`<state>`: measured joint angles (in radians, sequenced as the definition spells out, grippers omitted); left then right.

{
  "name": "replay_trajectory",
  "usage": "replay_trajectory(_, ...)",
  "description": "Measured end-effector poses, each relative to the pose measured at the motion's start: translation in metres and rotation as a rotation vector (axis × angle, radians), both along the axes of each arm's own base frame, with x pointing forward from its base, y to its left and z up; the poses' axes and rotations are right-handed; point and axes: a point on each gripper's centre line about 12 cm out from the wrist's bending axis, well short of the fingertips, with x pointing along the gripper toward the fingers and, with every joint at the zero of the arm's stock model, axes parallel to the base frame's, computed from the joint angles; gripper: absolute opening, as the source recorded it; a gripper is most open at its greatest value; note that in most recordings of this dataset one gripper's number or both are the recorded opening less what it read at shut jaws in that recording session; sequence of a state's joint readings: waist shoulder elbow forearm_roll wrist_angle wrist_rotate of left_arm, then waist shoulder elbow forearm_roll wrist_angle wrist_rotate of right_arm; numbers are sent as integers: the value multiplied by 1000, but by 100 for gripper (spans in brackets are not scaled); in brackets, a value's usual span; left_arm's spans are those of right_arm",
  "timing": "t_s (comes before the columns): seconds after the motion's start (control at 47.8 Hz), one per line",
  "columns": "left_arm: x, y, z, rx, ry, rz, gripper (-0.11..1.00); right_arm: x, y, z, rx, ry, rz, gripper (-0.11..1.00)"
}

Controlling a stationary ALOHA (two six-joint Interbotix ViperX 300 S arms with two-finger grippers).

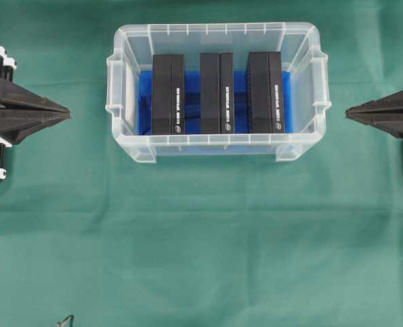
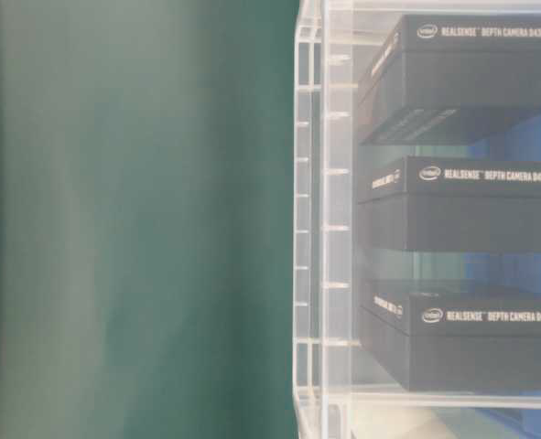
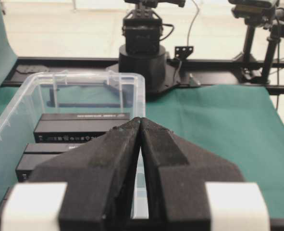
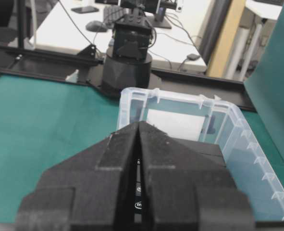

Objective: Take the box out of the case with the right arm.

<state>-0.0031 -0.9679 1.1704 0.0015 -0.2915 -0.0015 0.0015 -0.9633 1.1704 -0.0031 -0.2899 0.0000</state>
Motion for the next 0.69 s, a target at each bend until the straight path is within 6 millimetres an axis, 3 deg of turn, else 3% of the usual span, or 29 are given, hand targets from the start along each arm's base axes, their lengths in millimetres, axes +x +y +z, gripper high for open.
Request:
replay_trajectory(0.167, 1, 0, 6, 17, 3, 0, 2, 2, -1, 4, 2, 12, -5, 1)
replay_trajectory(0.335, 2, 0, 17, 9, -17, -1, 2, 5, -1, 28, 18, 31, -4, 1)
replay_trajectory(0.481, 1, 0, 53, 0, -64, -1, 2, 8, -1, 64, 54, 38, -2, 1)
replay_trajectory(0.69, 1, 1, 99, -8, 25, 5, 2, 11, -1, 112, 93, 72, -1, 1)
